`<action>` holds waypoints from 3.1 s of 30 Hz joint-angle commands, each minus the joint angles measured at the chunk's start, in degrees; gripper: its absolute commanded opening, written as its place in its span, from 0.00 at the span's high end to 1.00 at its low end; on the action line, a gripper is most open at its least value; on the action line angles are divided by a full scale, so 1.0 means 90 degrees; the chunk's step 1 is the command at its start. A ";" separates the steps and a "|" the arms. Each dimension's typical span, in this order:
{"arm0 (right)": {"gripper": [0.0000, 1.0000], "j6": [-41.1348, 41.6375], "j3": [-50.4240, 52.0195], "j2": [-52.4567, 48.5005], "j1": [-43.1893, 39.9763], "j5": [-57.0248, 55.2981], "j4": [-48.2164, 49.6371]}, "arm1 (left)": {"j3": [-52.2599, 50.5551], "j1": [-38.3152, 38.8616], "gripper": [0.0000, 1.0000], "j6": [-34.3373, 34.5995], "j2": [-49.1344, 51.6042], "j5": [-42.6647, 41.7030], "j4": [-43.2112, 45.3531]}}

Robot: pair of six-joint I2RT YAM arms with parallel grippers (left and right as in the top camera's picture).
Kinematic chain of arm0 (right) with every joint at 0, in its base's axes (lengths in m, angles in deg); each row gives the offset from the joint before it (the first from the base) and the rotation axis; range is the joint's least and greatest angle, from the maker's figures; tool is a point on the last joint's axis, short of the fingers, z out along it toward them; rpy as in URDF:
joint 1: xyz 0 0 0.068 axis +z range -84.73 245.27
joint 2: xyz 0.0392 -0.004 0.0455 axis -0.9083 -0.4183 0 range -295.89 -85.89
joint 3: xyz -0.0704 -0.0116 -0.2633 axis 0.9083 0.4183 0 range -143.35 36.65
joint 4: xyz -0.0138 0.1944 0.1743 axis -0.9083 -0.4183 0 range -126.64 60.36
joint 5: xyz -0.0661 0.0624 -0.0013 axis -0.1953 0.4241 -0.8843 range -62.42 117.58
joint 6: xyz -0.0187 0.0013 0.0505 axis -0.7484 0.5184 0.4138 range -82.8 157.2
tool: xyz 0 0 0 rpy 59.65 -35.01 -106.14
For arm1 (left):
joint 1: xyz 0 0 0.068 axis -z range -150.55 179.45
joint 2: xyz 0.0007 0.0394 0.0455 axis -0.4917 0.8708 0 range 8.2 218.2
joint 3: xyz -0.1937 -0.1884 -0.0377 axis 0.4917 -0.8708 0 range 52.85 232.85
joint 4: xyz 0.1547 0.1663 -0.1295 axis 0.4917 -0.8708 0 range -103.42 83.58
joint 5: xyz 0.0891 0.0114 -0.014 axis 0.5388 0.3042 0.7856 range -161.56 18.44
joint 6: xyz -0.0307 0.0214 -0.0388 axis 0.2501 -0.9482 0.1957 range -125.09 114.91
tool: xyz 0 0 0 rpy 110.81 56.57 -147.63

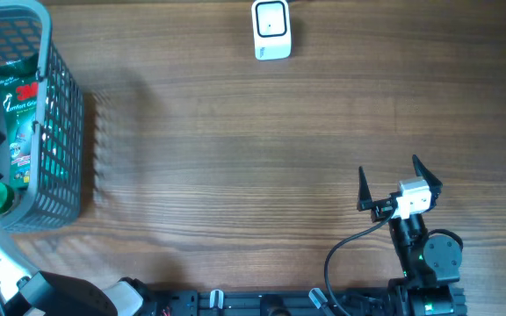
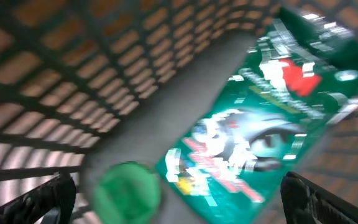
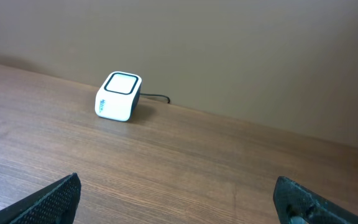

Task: Scan the item barcode
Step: 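Reach the left gripper into the basket and grasp the green-lidded jar, then lift the jar out and carry it toward the white scanner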

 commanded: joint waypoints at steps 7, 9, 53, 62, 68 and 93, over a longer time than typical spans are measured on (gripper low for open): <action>0.00 -0.0024 0.0007 0.0015 0.0032 -0.0061 0.0015 | -0.0022 -0.0049 0.00 -0.0447 0.0338 0.0792 -0.0250; 0.00 -0.0027 0.0007 0.0015 0.0032 -0.0061 0.0015 | -0.0022 -0.0049 0.00 -0.0345 0.0593 0.0750 -0.0362; 0.00 -0.0027 0.0010 0.0015 0.0032 -0.0061 0.0015 | -0.0039 -0.0784 0.00 0.1307 0.2378 -0.0114 -0.0663; 0.01 -0.0027 0.0007 0.0015 0.0032 -0.0061 0.0015 | -0.0044 -0.0784 0.25 0.1304 0.2390 -0.0112 -0.0692; 0.00 -0.0027 0.0007 0.0015 0.0032 -0.0061 0.0015 | -0.0046 -0.0787 0.00 0.1307 0.2441 -0.0112 -0.0663; 0.00 -0.0027 0.0010 0.0015 0.0032 -0.0061 0.0015 | 0.1282 -0.0253 0.39 0.1307 0.2771 -0.0112 -0.1462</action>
